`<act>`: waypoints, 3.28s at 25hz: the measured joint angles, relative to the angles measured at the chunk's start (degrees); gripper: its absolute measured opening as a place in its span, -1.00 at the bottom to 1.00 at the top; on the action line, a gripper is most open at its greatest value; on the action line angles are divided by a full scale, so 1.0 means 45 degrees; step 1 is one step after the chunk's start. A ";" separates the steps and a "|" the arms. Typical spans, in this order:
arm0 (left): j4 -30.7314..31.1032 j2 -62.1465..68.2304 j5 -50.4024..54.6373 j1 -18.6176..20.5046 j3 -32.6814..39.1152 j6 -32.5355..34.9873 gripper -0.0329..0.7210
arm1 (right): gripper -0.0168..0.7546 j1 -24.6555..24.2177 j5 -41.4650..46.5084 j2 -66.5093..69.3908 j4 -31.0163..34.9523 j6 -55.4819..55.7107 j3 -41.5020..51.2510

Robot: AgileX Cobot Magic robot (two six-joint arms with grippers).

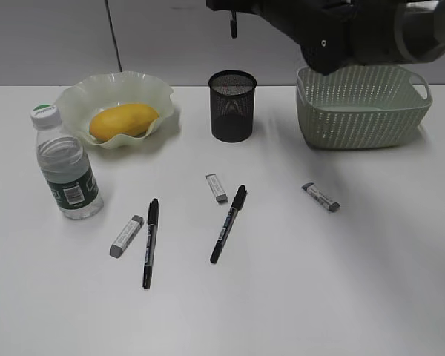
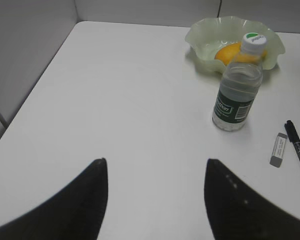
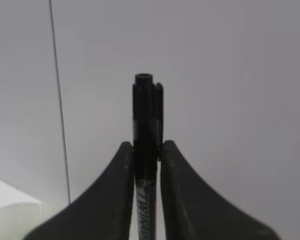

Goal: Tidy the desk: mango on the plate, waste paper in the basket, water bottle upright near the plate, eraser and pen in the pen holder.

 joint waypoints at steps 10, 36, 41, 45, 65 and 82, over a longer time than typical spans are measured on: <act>0.0000 0.0000 0.0000 0.0000 0.0000 0.0000 0.29 | -0.61 0.0000 -0.1591 0.1416 0.0332 -0.0249 -0.0004; 0.0000 0.0000 -0.0004 0.0000 0.0000 0.0000 0.19 | 0.39 -0.0024 1.5470 -0.7351 0.0439 -0.0509 0.3704; -0.0115 0.0000 -0.0004 0.0000 0.0000 0.0000 0.18 | 0.39 -0.0024 1.9470 -1.1441 -0.0180 0.0564 0.6869; -0.0180 0.0000 -0.0004 0.0000 0.0000 0.0000 0.18 | 0.39 -0.0024 2.1009 -1.5559 -0.1012 0.1670 0.9206; -0.4266 0.6218 -0.1255 -0.0486 -0.0223 0.1243 0.25 | 0.33 -0.0024 2.0971 -2.6505 -0.2442 0.2273 1.2553; -0.3272 1.8945 -0.7416 -0.9588 -0.4684 -0.1016 0.22 | 0.29 -0.0024 2.0961 -2.6518 -0.2442 0.2310 1.2553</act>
